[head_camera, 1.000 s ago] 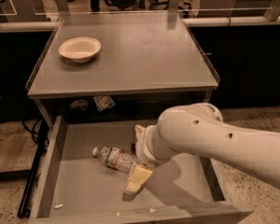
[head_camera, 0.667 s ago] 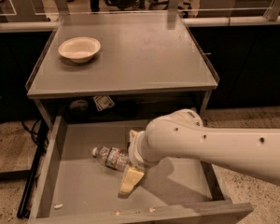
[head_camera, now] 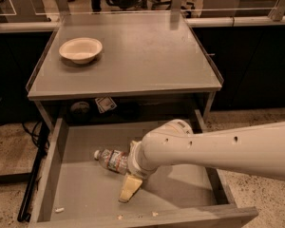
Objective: Pick water bottle from top drawer and place on counter
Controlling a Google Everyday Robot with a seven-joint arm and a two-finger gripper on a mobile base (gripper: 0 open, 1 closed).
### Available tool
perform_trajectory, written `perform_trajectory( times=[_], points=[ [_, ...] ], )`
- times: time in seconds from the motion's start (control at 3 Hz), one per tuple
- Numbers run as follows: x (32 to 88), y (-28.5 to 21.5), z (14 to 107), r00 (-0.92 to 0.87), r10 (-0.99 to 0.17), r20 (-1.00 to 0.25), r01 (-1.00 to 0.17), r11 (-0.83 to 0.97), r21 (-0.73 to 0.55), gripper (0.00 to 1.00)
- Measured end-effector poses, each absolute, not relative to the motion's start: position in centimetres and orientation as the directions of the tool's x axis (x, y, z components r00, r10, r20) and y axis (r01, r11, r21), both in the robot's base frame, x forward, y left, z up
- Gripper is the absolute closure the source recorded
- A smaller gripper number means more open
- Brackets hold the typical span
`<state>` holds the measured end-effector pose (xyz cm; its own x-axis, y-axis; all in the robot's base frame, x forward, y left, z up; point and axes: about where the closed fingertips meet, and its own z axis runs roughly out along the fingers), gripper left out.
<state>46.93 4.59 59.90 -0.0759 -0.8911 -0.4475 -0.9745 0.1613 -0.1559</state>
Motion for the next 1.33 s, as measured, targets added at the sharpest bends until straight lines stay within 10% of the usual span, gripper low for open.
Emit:
perform_trajectory(
  times=[1.33],
  points=[
    [46.93,4.61,59.87,-0.077,-0.891,-0.447,-0.975,0.162,-0.155,0.89]
  ],
)
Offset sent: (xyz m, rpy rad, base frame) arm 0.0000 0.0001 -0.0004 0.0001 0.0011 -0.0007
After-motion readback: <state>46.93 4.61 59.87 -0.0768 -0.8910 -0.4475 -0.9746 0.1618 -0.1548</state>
